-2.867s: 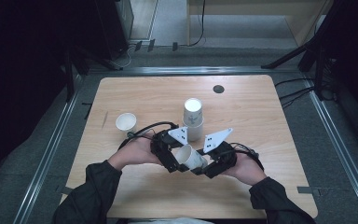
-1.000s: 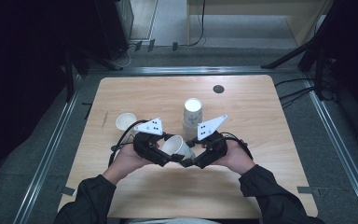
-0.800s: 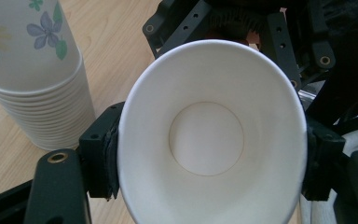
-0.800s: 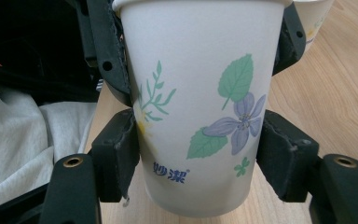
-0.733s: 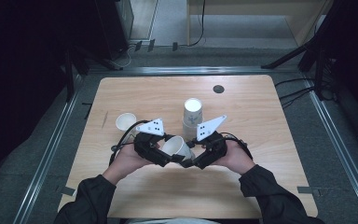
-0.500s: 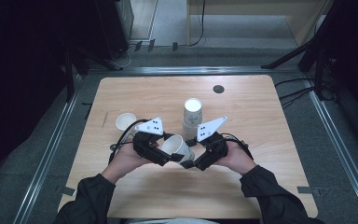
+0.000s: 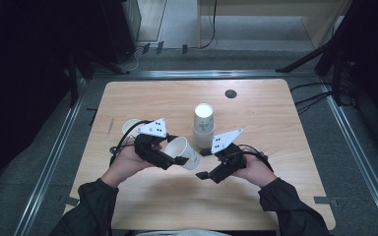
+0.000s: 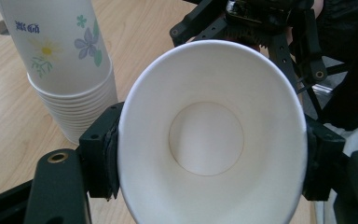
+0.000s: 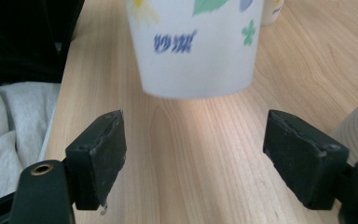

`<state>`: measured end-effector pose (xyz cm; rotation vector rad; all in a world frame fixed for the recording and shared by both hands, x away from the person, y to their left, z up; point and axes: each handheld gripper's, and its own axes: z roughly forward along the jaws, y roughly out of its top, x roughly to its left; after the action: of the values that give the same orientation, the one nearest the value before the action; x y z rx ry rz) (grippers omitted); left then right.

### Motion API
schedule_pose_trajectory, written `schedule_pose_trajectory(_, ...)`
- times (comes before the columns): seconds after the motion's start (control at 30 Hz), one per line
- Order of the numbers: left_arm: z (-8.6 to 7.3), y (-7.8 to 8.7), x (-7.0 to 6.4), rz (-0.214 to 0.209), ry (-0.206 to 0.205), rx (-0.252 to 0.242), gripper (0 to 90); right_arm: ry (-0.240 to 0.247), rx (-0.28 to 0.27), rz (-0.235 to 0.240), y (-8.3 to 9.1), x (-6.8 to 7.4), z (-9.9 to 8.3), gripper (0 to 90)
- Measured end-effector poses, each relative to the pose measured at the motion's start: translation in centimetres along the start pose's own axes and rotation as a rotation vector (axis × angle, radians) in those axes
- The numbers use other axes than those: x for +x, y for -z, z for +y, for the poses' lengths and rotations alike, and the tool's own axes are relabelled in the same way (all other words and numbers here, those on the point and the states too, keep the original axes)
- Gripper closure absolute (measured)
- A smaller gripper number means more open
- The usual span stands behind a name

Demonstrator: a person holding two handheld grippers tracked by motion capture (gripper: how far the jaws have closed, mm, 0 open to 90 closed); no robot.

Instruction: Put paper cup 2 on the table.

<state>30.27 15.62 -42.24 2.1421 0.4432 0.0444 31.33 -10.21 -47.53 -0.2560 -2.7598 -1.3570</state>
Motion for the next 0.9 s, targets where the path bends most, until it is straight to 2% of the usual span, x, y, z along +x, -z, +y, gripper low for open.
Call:
schedule_pose_trajectory(0.23, -0.2, 0.4, 0.5, -0.011, 0.000, 0.026, 25.6, 0.002, 0.001, -0.027, 0.6, -0.1, -0.4, 21.0)
schedule_pose_trajectory(0.43, -0.4, 0.5, 0.2, -0.008, -0.028, 0.046, 25.6, -0.022, -0.008, -0.065, 1.3, -0.3, -0.6, 21.0)
schedule_pose_trajectory(0.57, -0.6, 0.5, 0.3, -0.017, -0.031, 0.063, 25.6, -0.037, -0.017, -0.106, 1.9, -0.6, -0.8, 21.0)
schedule_pose_trajectory(0.63, -0.6, 0.5, 0.3, -0.016, -0.031, 0.061, 25.6, -0.043, -0.020, -0.112, 2.0, -0.7, -0.9, 21.0)
schedule_pose_trajectory(0.73, -0.7, 0.9, 0.1, -0.004, -0.032, 0.064, 25.6, -0.062, -0.066, -0.129, 3.0, -1.1, -1.1, 21.1)
schedule_pose_trajectory(0.87, -0.9, 1.1, 0.1, 0.002, -0.026, 0.066, 25.6, -0.067, -0.080, -0.144, 3.5, -1.2, -1.3, 21.1)
schedule_pose_trajectory(0.9, -1.2, 1.3, 0.2, 0.005, -0.022, 0.080, 25.6, -0.061, -0.082, -0.154, 3.8, -1.3, -1.4, 21.2)
